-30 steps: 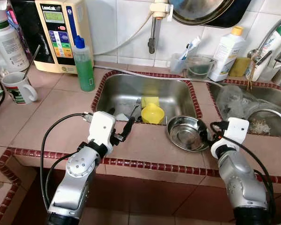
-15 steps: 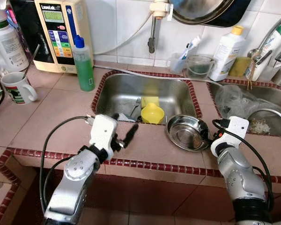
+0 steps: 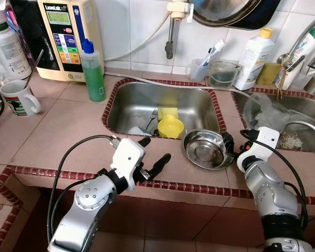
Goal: Kitchen organization
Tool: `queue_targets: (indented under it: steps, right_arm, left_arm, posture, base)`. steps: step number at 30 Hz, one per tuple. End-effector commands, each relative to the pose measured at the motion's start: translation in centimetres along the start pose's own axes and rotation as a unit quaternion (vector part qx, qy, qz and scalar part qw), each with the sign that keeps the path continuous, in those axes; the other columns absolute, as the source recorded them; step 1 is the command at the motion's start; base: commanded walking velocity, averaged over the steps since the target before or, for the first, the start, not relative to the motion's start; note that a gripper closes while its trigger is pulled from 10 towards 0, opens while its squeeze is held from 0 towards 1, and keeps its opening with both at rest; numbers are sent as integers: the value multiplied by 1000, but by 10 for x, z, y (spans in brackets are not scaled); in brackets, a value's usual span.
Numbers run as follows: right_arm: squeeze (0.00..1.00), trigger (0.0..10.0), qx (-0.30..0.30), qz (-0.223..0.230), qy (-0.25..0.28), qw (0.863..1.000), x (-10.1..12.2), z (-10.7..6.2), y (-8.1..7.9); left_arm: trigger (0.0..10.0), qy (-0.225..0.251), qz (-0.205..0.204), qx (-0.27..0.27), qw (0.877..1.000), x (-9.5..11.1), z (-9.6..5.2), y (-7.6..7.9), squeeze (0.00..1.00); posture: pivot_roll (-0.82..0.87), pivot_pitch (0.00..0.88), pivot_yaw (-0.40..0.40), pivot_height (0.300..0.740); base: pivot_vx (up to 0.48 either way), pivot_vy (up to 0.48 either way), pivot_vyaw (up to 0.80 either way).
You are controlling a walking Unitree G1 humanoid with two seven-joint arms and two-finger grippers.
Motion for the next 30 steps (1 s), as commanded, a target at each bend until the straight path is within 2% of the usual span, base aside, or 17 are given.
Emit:
queue_targets:
  steps: [1, 10, 11, 13, 14, 20, 21, 22, 30]
  right_arm:
    - [0, 10000, 12, 2, 2, 1000, 8, 1, -3]
    - [0, 10000, 72, -25, 8, 997, 16, -9, -12]
    - [1000, 10000, 76, -14, -6, 997, 12, -11, -11]
    - [1000, 10000, 71, -7, -15, 997, 10, -12, -9]
    - [1000, 10000, 73, -30, -33, 996, 6, -14, -5]
    - [976, 10000, 106, -61, -66, 990, -1, -21, -2]
    - [310, 10000, 107, -63, -71, 990, -2, -21, -2]
    - [0, 10000, 113, -65, -81, 988, -2, -22, -1]
    - [0, 10000, 122, -72, -99, 985, -5, -22, 1]
  left_arm:
    - [10000, 10, 2, -9, 1000, 8, 1, 3, 0]
    - [10000, 14, -3, -9, 1000, 11, 2, 6, 0]
    - [10000, 14, -3, -10, 1000, 11, 2, 6, 0]
    - [10000, 13, -4, -10, 1000, 11, 2, 6, 0]
    - [10000, 15, -6, -11, 1000, 12, 2, 5, 0]
    - [10000, 18, -5, -15, 1000, 14, 4, 5, 0]
    - [10000, 18, -4, -15, 1000, 14, 4, 5, 0]
    - [10000, 18, -4, -16, 1000, 14, 5, 5, 0]
    - [10000, 21, -6, -16, 1000, 15, 6, 6, 0]
  posture:
    - [-95, 21, -63, 740]
    - [-96, 15, -69, 740]
    - [-98, 13, -67, 740]
    - [-98, 13, -67, 740]
    - [-103, 12, -63, 740]
    - [-109, 6, -61, 740]
    - [-111, 4, -62, 740]
    - [-111, 2, -62, 740]
    - [-109, 0, -66, 740]
  base:
    - [0, 0, 0]
    - [0, 0, 0]
    - [0, 0, 0]
    - [0, 0, 0]
    - [0, 0, 0]
    - [0, 0, 0]
    - [0, 0, 0]
    - [0, 0, 0]
    - [0, 0, 0]
Point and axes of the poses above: a point about 5 cm out from each wrist's last joint towards the gripper, its own z axis pointing out of the wrist towards the gripper, its own x axis along the axis of the wrist's last joint, y = z × x, the point moved 6 cm from there along z, pointing out of the wrist towards the gripper, and after that the axes turned 6 degrees about z, right-handed, at the moved point
